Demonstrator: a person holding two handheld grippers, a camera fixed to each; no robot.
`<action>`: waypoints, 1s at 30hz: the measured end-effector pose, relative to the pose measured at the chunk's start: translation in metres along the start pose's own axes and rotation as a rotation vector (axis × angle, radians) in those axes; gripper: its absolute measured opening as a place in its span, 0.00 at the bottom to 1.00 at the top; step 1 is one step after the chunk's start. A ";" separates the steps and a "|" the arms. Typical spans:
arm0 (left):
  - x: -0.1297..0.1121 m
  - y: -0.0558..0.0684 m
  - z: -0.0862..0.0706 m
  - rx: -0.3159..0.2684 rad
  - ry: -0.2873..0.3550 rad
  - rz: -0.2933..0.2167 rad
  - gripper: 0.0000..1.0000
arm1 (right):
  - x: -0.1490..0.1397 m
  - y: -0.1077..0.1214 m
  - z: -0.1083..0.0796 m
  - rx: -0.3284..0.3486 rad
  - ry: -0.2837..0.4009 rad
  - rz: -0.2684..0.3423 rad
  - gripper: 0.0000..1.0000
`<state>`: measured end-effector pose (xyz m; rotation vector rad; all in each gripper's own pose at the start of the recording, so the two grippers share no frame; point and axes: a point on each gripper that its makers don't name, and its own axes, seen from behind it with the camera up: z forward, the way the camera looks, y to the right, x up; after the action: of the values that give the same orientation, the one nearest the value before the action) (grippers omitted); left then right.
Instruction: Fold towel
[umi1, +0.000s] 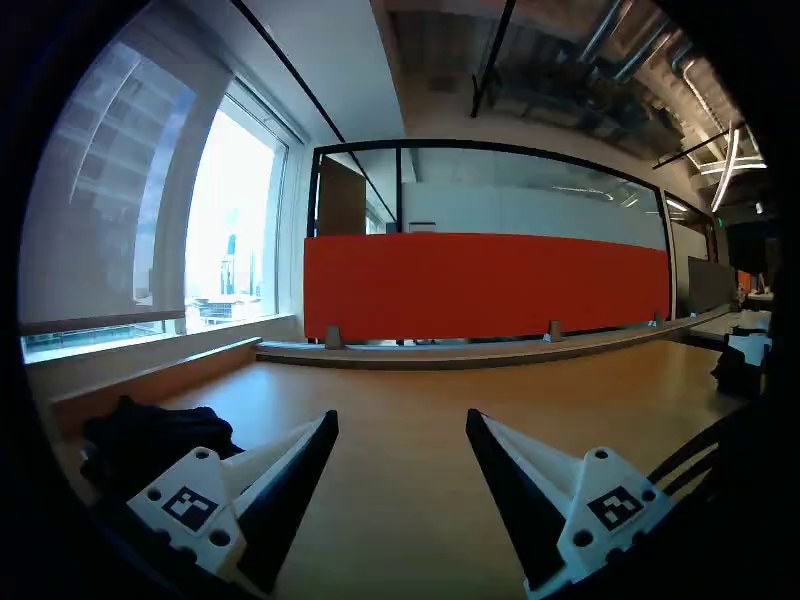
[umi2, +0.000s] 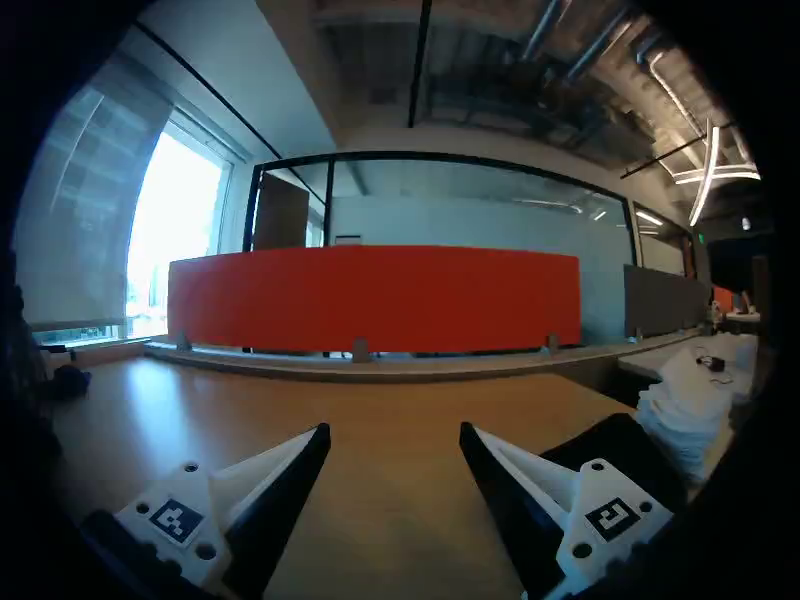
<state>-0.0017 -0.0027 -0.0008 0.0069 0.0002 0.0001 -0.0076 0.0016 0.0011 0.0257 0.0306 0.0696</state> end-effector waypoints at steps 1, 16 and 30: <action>0.000 0.000 0.000 0.000 0.000 0.000 0.95 | 0.000 0.000 0.000 0.001 0.000 0.000 1.00; 0.001 0.000 0.000 0.000 0.000 0.000 0.95 | 0.000 -0.001 0.001 0.011 -0.001 0.002 1.00; 0.001 0.000 0.000 0.000 0.000 0.000 0.95 | 0.000 -0.001 0.001 0.011 -0.001 0.002 1.00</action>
<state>-0.0009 -0.0026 -0.0004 0.0068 -0.0001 0.0003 -0.0079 0.0003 0.0021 0.0364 0.0298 0.0715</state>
